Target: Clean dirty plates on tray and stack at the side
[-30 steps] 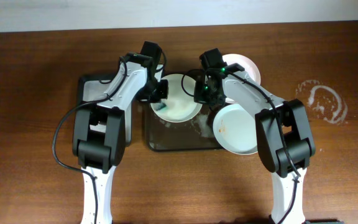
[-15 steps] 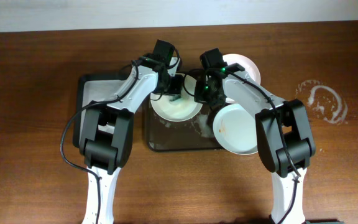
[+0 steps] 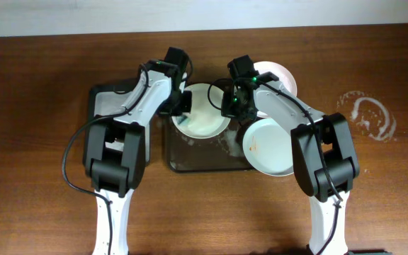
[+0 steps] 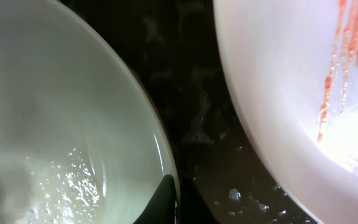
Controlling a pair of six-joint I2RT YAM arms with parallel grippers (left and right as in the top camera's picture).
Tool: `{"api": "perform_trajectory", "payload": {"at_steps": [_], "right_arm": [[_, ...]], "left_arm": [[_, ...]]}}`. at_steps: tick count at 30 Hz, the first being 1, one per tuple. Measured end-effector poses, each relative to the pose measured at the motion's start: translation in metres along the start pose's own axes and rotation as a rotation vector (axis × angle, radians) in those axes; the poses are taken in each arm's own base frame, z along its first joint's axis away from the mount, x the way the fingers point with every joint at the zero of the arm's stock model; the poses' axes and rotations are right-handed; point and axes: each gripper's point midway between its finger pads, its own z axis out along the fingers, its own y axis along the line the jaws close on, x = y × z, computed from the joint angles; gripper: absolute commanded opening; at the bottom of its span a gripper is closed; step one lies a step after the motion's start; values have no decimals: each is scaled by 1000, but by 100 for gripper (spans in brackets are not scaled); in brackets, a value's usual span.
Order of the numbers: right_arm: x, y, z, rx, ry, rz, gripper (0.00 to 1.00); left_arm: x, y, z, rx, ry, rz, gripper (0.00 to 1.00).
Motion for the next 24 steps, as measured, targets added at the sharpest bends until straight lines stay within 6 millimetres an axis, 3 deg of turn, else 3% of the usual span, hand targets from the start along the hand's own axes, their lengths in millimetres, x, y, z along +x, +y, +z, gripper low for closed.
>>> {"api": "perform_trajectory", "payload": {"at_steps": [7, 14, 21, 24], "right_arm": [[0, 0, 0, 1, 1, 0, 4], [1, 1, 0, -4, 5, -1, 4], [6, 0, -1, -5, 30, -6, 4], [7, -1, -3, -2, 35, -4, 4]], "left_arm": [[22, -43, -2, 222, 91, 84, 1], [27, -50, -16, 351, 149, 69, 1], [-23, -31, -111, 452, -4, 46, 1], [-32, -29, -141, 456, -65, 55, 1]]}}
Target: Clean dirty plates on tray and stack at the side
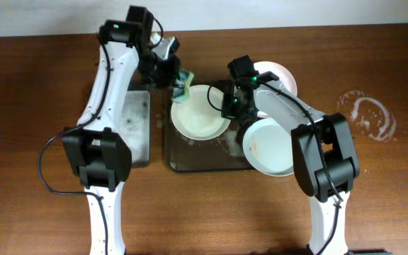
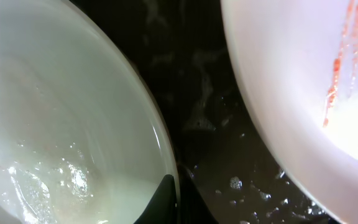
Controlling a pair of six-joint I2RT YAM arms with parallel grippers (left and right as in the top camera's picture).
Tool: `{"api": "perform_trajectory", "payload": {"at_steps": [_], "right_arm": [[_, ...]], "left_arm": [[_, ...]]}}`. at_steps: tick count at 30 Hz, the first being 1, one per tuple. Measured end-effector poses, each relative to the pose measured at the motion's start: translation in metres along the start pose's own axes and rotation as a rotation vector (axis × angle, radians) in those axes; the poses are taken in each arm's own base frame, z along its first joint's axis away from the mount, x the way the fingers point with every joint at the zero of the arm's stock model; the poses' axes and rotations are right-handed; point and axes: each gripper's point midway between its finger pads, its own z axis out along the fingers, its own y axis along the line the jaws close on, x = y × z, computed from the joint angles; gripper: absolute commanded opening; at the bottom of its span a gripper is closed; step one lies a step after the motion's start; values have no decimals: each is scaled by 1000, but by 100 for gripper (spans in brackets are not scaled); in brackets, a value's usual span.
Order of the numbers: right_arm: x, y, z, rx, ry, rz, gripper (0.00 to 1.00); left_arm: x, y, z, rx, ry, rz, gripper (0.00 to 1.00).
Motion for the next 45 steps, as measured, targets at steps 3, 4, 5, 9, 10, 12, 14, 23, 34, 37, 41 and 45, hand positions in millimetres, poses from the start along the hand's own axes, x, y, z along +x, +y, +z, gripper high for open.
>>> {"api": "perform_trajectory", "payload": {"at_steps": [3, 4, 5, 9, 10, 12, 14, 23, 34, 37, 41, 45], "right_arm": [[4, -6, -12, 23, 12, -3, 4], [5, -8, -19, 38, 8, -6, 4], [4, -12, -34, 61, -8, -15, 4], [-7, -21, -108, 146, -155, -51, 4], [-9, -22, -123, 162, -191, -55, 4], [-11, -29, -160, 220, -276, -64, 4], [-11, -36, -194, 294, -366, -73, 4], [6, -20, -255, 712, -650, -208, 4], [27, -19, -263, 901, -901, -124, 4], [28, -20, -261, 907, -911, -116, 4], [26, -20, -266, 913, -941, -102, 4], [26, -20, -267, 916, -947, -100, 4]], "left_arm": [[2, -4, -8, -24, -2, 7, 1], [4, -2, -8, -39, 7, 3, 1], [9, 2, -8, -67, 24, -5, 1], [17, 20, -10, -172, 53, -21, 1], [17, 23, -11, -188, 51, -20, 1], [15, 28, -12, -222, 46, -18, 1], [13, 32, -13, -244, 35, -13, 1], [0, 35, -13, -266, -14, 8, 1], [-7, 42, -15, -308, -43, 6, 1], [-7, 43, -16, -312, -46, -9, 1], [-7, 43, -16, -315, -47, -16, 1], [-7, 43, -16, -315, -48, -17, 1]]}}
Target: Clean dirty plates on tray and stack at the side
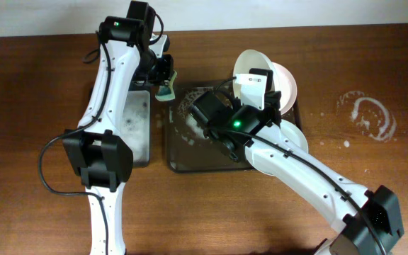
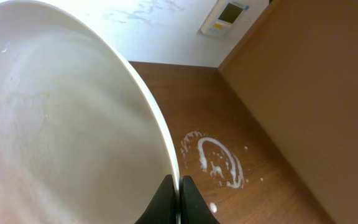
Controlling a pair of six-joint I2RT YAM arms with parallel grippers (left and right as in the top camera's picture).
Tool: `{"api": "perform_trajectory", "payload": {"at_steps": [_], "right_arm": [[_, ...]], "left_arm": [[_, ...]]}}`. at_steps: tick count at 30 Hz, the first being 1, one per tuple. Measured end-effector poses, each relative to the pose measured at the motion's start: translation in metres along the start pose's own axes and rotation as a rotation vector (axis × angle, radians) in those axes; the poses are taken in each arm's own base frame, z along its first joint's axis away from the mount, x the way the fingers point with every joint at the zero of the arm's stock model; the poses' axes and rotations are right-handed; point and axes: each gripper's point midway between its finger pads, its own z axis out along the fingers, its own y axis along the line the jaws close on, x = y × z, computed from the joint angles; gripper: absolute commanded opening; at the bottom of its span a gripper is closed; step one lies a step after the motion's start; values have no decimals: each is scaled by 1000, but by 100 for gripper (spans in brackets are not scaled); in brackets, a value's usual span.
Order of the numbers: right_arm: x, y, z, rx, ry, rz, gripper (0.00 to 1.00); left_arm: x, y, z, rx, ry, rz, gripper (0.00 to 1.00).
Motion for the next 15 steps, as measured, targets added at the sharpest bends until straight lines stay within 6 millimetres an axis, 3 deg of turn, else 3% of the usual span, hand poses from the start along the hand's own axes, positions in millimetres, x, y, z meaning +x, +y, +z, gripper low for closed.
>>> {"api": "perform_trajectory", "payload": {"at_steps": [6, 15], "right_arm": [[-9, -2, 0, 23, -39, -8, 4], [-24, 17, -17, -14, -109, -243, 4]], "left_arm": [[0, 0, 0, 0, 0, -3, 1], [0, 1, 0, -3, 0, -3, 1]]}}
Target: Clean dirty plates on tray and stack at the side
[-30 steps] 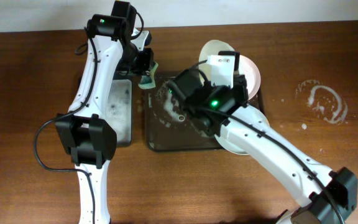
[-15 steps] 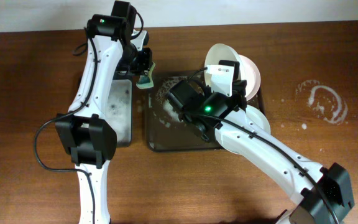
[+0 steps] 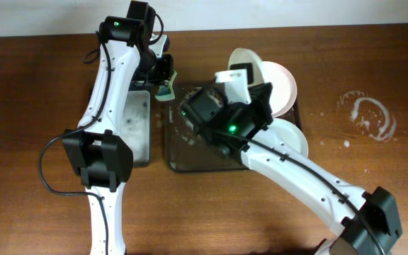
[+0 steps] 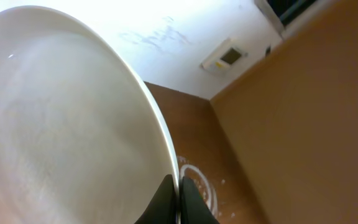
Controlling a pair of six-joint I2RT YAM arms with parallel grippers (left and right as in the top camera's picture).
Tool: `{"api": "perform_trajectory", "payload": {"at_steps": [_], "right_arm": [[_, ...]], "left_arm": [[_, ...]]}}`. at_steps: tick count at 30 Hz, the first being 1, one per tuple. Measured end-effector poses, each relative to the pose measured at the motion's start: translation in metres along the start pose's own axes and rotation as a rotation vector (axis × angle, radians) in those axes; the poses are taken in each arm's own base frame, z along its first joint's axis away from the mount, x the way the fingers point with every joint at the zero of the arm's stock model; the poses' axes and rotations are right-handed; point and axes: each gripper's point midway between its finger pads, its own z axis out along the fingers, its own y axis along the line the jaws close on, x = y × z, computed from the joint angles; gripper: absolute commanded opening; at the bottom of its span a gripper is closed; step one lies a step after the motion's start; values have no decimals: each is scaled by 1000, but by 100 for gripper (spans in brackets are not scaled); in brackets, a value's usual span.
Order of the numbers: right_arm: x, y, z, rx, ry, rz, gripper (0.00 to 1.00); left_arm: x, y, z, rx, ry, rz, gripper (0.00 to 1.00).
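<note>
My right gripper (image 3: pixel 241 71) is shut on the rim of a pale, washed plate (image 3: pixel 245 58), held tilted on edge above the far side of the dark tray (image 3: pixel 190 157). In the right wrist view that plate (image 4: pixel 67 118) fills the left half, with both fingers (image 4: pixel 166 198) pinching its rim. A dirty white plate (image 3: pixel 292 136) lies on the tray's right side, partly under my arm. Another white plate (image 3: pixel 280 85) sits beyond the tray at the back right. My left gripper (image 3: pixel 165 83) holds a green sponge (image 3: pixel 166 91) at the tray's far left corner.
A second dark tray (image 3: pixel 129 124) lies to the left under the left arm. Soapy residue wets the main tray's floor. A white foam ring (image 3: pixel 367 117) marks the table at the right, and the foam ring (image 4: pixel 199 185) shows again past the plate rim.
My right arm has shifted slightly left and tipped the held plate more upright. The left arm and sponge have stayed where they were.
First the sponge was inside the pale plate on the tray while my right gripper held its rim. Then the left gripper had the sponge up at the tray's far left corner. Later the right gripper held the plate off the tray, on edge near the back-right plate.
</note>
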Motion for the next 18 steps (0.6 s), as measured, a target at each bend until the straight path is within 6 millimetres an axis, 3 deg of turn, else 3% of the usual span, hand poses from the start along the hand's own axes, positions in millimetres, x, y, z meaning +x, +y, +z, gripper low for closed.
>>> {"api": "perform_trajectory", "payload": {"at_steps": [5, 18], "right_arm": [[-2, 7, -12, -25, -24, -81, 4], [-5, 1, -12, 13, -39, -107, 4]], "left_arm": [[0, 0, 0, 0, 0, 0, 1], [0, 0, 0, 0, -1, 0, 1]]}}
